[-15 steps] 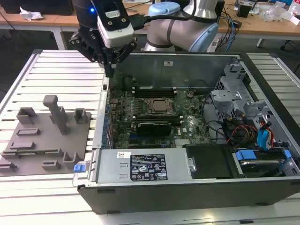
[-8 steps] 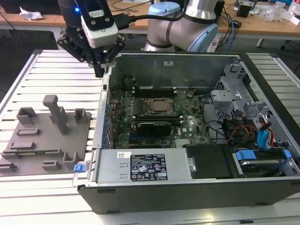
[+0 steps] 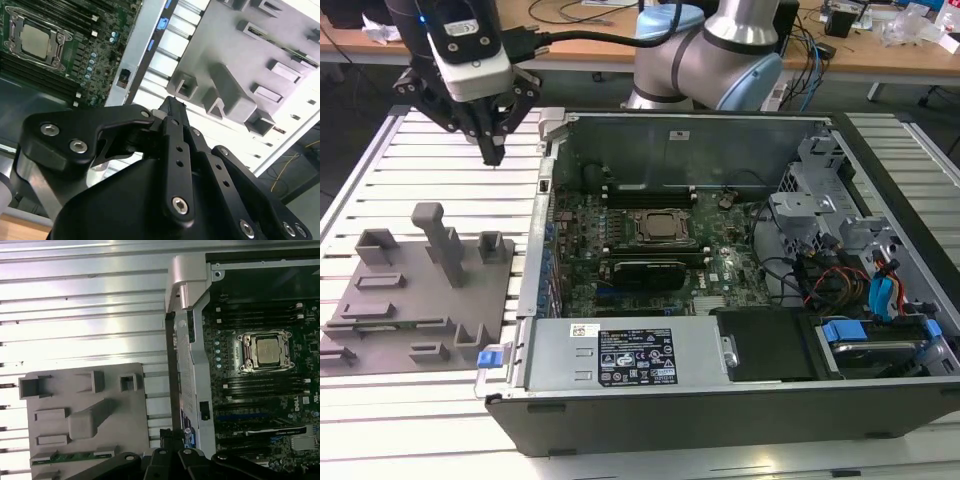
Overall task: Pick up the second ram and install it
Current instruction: 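Reach for the second ram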
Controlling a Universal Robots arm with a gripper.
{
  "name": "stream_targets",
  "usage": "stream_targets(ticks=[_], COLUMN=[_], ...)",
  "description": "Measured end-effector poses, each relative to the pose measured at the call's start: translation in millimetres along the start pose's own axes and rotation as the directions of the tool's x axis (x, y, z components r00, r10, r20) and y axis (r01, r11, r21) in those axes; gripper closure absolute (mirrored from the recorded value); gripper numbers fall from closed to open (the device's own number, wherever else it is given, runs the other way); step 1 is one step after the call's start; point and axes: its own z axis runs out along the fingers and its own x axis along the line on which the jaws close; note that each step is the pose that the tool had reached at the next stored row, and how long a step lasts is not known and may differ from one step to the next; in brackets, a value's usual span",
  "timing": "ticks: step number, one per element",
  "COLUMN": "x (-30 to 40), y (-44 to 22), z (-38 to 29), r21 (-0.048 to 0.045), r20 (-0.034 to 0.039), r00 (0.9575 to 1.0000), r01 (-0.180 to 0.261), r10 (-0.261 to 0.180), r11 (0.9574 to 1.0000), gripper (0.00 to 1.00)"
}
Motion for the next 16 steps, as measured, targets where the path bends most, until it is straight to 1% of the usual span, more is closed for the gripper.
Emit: stream_targets(ticks=[3, 5, 8, 16], x=[10.6, 19.0, 28.3, 45.1], y=[-0.8, -1.4, -2.1, -3.4], z=[-0.3, -0.5, -0.6, -1.0], r21=[0.0000, 0.0000, 0.0000, 0.0000], r20=[0.0000, -0.0001, 0.0000, 0.0000], r00=[1.0000, 1.0000, 1.0000, 1.0000], r01=[0.000, 0.000, 0.000, 0.000], r10=[0.000, 0.000, 0.000, 0.000], r11=[1.0000, 1.0000, 1.0000, 1.0000], gripper=[0.89, 0.89, 0.89, 0.89])
